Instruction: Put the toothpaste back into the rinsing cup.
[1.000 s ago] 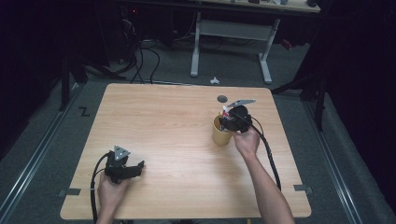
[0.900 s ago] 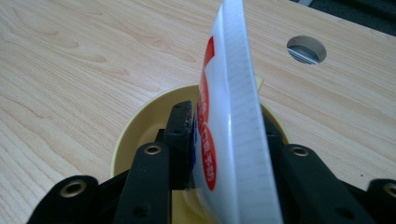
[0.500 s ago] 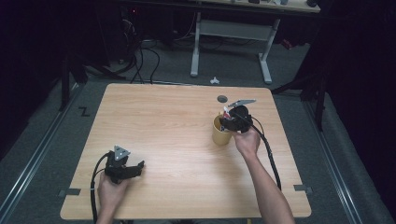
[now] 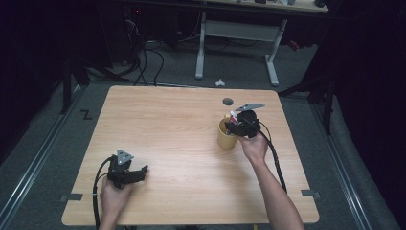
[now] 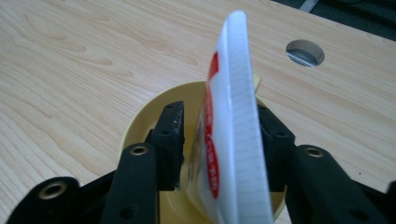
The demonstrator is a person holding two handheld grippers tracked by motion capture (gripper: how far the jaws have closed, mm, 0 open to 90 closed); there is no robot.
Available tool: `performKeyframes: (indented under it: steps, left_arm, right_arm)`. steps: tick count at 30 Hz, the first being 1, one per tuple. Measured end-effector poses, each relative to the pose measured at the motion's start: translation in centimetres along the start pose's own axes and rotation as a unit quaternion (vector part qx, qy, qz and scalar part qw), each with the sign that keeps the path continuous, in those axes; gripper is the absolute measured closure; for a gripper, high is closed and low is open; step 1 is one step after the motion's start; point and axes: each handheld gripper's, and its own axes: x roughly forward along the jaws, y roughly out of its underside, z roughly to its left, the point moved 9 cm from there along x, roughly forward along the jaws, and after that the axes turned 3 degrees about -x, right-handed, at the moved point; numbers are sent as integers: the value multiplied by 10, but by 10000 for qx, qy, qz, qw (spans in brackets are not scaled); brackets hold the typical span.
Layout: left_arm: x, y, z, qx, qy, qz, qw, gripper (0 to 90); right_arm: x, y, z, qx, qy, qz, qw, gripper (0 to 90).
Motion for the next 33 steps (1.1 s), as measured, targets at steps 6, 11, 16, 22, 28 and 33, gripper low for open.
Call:
performKeyframes:
  steps: [6, 11, 16, 22, 28, 33]
  left_arm:
    - [0, 0, 0, 1, 0, 0, 10000, 195]
    - [0, 0, 0, 1, -1, -1, 10000, 195]
    - [0, 0, 0, 2, -1, 0, 10000, 195]
    - [0, 0, 0, 2, -2, 0, 10000, 195]
    - [0, 0, 0, 3, -2, 0, 10000, 195]
    - [0, 0, 0, 3, -3, 1, 10000, 195]
  right_arm:
    - [-6, -3, 0, 23, 22, -125, 9999, 502]
    - [-15, -6, -2, -8, 112, -255, 9996, 465]
    - [-24, -7, -3, 20, 145, -349, 9993, 442]
    - [-30, -8, -4, -13, 166, -417, 9990, 436]
    - [-38, -8, -5, -9, 189, -497, 9986, 433]
    - [-44, -8, -5, 19, 160, -584, 9982, 434]
